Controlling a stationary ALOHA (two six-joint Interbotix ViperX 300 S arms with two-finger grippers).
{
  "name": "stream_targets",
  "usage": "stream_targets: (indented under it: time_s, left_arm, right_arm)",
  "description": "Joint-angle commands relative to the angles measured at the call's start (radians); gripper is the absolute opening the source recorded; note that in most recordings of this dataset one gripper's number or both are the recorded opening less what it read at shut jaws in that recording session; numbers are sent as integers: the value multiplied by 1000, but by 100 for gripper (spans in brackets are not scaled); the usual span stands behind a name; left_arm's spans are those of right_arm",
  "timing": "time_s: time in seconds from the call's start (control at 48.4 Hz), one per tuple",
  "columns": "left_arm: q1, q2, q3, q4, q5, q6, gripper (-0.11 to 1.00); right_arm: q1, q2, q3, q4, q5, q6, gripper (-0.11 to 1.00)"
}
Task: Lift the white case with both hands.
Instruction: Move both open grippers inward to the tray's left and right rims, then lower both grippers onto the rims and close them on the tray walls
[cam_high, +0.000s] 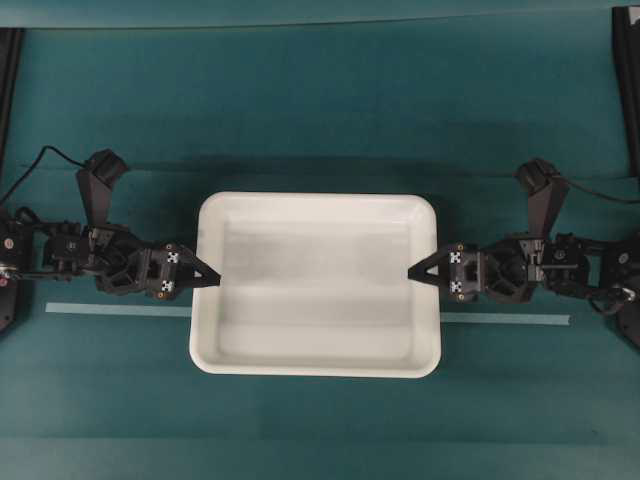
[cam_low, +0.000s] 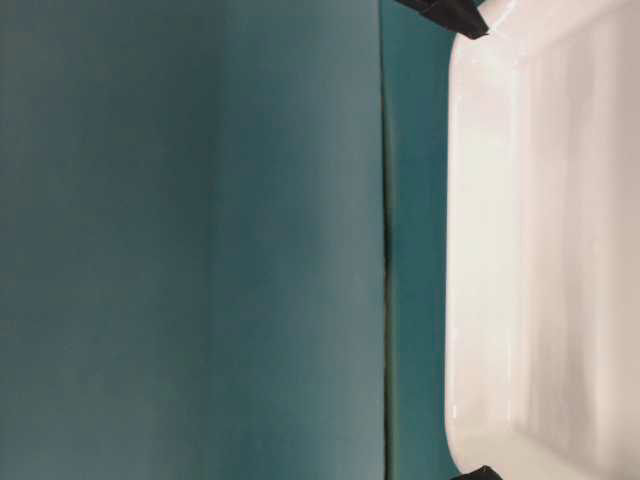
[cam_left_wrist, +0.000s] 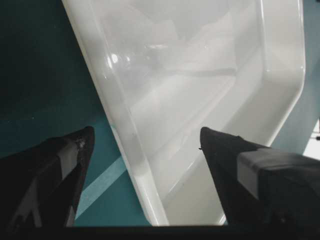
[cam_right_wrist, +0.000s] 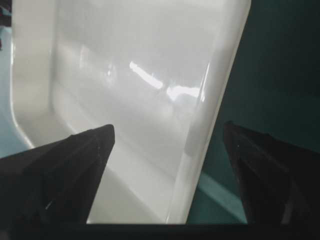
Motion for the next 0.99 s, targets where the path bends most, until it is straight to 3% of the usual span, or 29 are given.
stream_targets:
  time_s: [0.0, 0.434, 0.517, 0.6, 0.765, 0.827, 0.972]
  left_arm:
    - [2, 20, -9, 3, -6, 3, 92]
    - [2, 21, -15, 3, 8, 21, 77]
    - [2, 23, -25, 3, 17, 21, 71]
    - [2, 28, -32, 3, 26, 23, 60]
    - [2, 34, -41, 3, 86, 23, 21]
    - [2, 34, -44, 3, 120, 21, 11]
    - [2, 34, -44, 3, 158, 21, 10]
  right_arm:
    - [9, 28, -8, -2, -6, 14, 92]
    - [6, 29, -14, 2, 5, 28, 89]
    - [0, 29, -20, 2, 35, 46, 78]
    - [-14, 32, -25, 2, 74, 71, 56]
    - [-35, 32, -34, 2, 141, 86, 12]
    - [-40, 32, -37, 2, 153, 86, 11]
    - [-41, 32, -40, 2, 166, 89, 11]
